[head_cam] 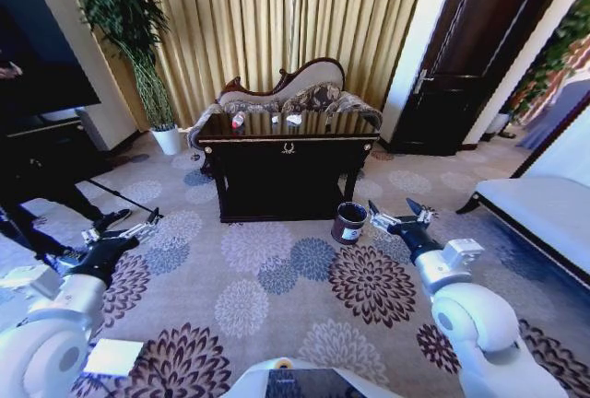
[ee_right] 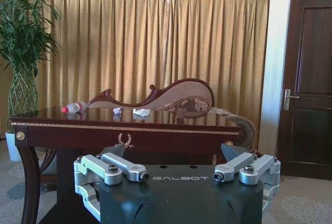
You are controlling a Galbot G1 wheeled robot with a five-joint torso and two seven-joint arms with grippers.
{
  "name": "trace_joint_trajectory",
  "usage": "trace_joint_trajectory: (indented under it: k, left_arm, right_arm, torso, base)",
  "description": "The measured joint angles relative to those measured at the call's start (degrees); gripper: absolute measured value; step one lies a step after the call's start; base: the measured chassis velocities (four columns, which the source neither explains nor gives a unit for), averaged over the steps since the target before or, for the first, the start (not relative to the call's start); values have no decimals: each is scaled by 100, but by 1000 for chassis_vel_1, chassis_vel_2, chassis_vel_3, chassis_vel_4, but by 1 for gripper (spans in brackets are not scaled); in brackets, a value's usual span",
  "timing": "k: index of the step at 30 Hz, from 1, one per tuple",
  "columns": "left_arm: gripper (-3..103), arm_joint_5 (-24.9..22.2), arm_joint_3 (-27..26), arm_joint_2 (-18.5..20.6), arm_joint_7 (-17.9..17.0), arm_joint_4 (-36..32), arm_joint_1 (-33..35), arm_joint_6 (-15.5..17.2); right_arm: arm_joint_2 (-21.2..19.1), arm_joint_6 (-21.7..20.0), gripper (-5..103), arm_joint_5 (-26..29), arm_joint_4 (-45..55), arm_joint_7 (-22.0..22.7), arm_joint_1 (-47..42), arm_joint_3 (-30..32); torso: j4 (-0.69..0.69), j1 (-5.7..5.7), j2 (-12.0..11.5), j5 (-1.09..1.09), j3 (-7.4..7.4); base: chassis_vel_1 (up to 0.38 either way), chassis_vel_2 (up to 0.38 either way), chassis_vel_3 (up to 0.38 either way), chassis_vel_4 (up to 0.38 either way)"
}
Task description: Move to the front of the table and place the trash on the table into the trash bin.
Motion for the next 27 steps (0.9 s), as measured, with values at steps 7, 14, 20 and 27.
trace_joint_trajectory:
  k: [7,14,20,27]
  left_arm:
    - [100,556,-37,73,387,-1,-25,-360]
    - [100,1118,-66,82,526,0,-1,-587]
    - [100,630,-12,82,484,0,-36,-716]
    - [100,263,112,82,595,92,-107,-1176]
  right_arm:
    - [-5,7,100,-6,28,1,-21,5]
    - [-7,11,100,-21,28,2,-12,-9]
    - [-8,19,100,-40,7,2,-6,-16]
    - [-10,24,100,-42,-7,2,7,-18]
  torso:
    - [0,0,0,0,0]
    - [0,0,0,0,0]
    - [0,0,0,0,0]
    - [0,0,0,0,0]
  base:
    - [0,0,0,0]
    - [0,0,0,0]
    - [0,0,0,0]
    - [0,0,0,0]
